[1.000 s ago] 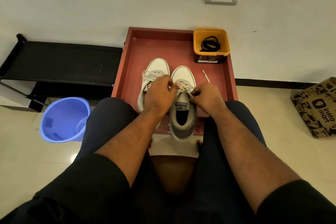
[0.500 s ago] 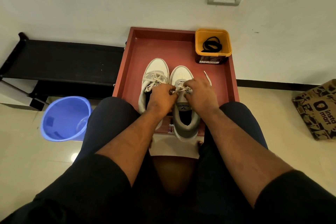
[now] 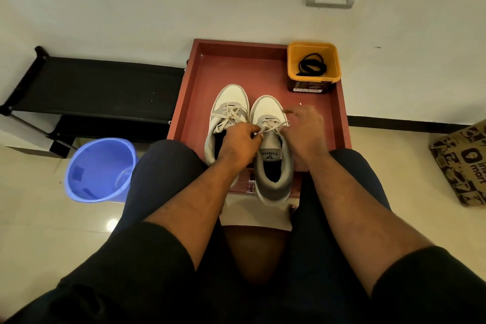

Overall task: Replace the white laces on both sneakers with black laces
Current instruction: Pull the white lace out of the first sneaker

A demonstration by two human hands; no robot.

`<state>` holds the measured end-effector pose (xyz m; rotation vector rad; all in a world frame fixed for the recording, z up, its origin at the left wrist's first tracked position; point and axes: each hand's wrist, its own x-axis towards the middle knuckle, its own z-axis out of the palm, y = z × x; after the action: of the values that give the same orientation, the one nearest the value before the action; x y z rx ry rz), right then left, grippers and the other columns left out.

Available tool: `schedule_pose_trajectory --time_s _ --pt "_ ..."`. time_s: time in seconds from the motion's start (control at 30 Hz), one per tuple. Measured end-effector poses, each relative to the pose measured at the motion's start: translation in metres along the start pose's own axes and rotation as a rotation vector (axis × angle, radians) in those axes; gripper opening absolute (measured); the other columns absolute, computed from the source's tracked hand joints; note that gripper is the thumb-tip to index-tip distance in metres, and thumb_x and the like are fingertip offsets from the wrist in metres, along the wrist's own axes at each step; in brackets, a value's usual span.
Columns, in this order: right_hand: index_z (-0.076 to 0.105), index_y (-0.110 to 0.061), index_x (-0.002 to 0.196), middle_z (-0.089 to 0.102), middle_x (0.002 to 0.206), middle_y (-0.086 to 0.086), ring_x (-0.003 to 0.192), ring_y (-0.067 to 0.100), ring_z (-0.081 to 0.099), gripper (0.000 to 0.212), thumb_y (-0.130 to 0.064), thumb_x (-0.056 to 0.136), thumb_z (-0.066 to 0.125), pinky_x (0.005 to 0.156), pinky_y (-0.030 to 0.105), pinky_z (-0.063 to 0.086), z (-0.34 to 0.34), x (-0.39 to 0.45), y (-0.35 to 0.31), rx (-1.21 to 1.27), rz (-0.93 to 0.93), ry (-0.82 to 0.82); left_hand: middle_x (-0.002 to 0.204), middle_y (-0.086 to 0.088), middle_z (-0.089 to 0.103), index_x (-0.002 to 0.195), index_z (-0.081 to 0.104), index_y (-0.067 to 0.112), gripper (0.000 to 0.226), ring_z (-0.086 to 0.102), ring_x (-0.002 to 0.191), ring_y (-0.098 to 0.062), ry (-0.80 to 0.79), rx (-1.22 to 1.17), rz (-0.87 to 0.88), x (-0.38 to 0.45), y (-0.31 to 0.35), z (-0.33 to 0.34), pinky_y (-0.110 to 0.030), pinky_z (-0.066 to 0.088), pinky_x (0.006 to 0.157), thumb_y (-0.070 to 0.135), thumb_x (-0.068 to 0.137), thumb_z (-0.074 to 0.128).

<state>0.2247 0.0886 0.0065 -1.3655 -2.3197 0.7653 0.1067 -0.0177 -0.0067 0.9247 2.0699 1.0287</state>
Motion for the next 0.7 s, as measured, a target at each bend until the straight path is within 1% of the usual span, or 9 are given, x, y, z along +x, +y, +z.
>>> schedule_pose_trajectory --time_s 0.1,0.2,0.3,0.37,0.43,0.47,0.57,0.63,0.7 --pt "0.068 -0.026 0.115 0.049 0.131 -0.001 0.125 0.022 0.038 0.032 -0.022 0.083 0.068 0.105 0.038 0.030 0.006 -0.007 -0.011 -0.148 -0.186 -0.101 0.068 -0.005 0.063 0.111 0.071 0.014 0.023 0.057 0.058 -0.019 -0.010 0.006 0.017 -0.001 0.001 0.000 -0.040 0.058 0.062 0.019 0.094 0.056" --pt "0.072 -0.023 0.107 0.048 0.135 0.000 0.129 0.023 0.035 0.020 -0.022 0.088 0.063 0.108 0.043 0.026 0.013 -0.009 -0.014 -0.249 -0.221 -0.095 0.066 0.001 0.061 0.113 0.070 0.013 0.023 0.057 0.057 -0.016 -0.011 0.018 0.036 -0.002 0.003 -0.002 -0.039 0.058 0.062 0.019 0.095 0.057" --pt "0.073 -0.021 0.100 0.051 0.131 -0.001 0.124 0.021 0.040 0.015 -0.023 0.090 0.063 0.103 0.039 0.030 0.012 -0.004 -0.011 -0.200 -0.151 -0.053 0.075 -0.005 0.066 0.120 0.067 0.012 0.027 0.058 0.062 -0.017 -0.013 0.041 0.045 -0.003 0.004 -0.002 -0.037 0.057 0.066 0.020 0.095 0.058" --pt "0.073 -0.019 0.095 0.058 0.121 0.000 0.114 0.020 0.049 0.011 -0.022 0.089 0.064 0.090 0.032 0.039 0.007 0.001 -0.003 -0.120 -0.025 0.066 0.088 -0.013 0.071 0.122 0.066 0.013 0.030 0.066 0.074 -0.029 -0.010 0.026 0.033 -0.002 0.004 -0.001 -0.038 0.057 0.069 0.021 0.094 0.058" --pt "0.072 -0.017 0.092 0.063 0.111 0.004 0.105 0.022 0.057 0.009 -0.020 0.088 0.065 0.078 0.027 0.037 -0.001 0.007 0.005 -0.007 0.119 0.205 0.093 -0.015 0.072 0.124 0.065 0.013 0.032 0.068 0.085 -0.034 -0.006 0.017 0.027 -0.002 0.003 -0.001 -0.040 0.057 0.073 0.020 0.094 0.059" --pt "0.072 -0.017 0.093 0.064 0.110 0.004 0.104 0.023 0.057 0.009 -0.020 0.088 0.065 0.078 0.026 0.034 -0.004 0.008 0.006 0.024 0.157 0.238 0.093 -0.016 0.072 0.124 0.065 0.012 0.032 0.068 0.087 -0.035 -0.004 0.019 0.030 -0.003 0.004 -0.001 -0.040 0.057 0.073 0.019 0.094 0.059" --pt "0.069 -0.021 0.108 0.057 0.120 0.001 0.115 0.021 0.050 0.023 -0.020 0.085 0.068 0.087 0.027 0.036 -0.004 0.004 -0.001 -0.053 0.043 0.131 0.092 -0.014 0.072 0.123 0.066 0.012 0.031 0.068 0.084 -0.032 0.001 0.018 0.038 -0.004 0.005 -0.001 -0.037 0.056 0.071 0.019 0.094 0.059" --pt "0.067 -0.022 0.116 0.050 0.131 0.001 0.125 0.022 0.041 0.032 -0.020 0.084 0.070 0.102 0.035 0.035 0.003 -0.005 -0.009 -0.150 -0.100 0.001 0.081 -0.006 0.071 0.117 0.069 0.014 0.026 0.066 0.072 -0.024 0.005 0.039 0.059 -0.004 0.006 -0.002 -0.040 0.059 0.067 0.020 0.094 0.059" --pt "0.068 -0.023 0.114 0.045 0.137 0.003 0.131 0.024 0.034 0.028 -0.021 0.086 0.067 0.109 0.042 0.028 0.010 -0.010 -0.013 -0.255 -0.188 -0.057 0.071 0.001 0.066 0.111 0.072 0.015 0.022 0.060 0.062 -0.016 0.004 0.065 0.081 -0.004 0.007 -0.003 -0.041 0.058 0.064 0.020 0.094 0.058"
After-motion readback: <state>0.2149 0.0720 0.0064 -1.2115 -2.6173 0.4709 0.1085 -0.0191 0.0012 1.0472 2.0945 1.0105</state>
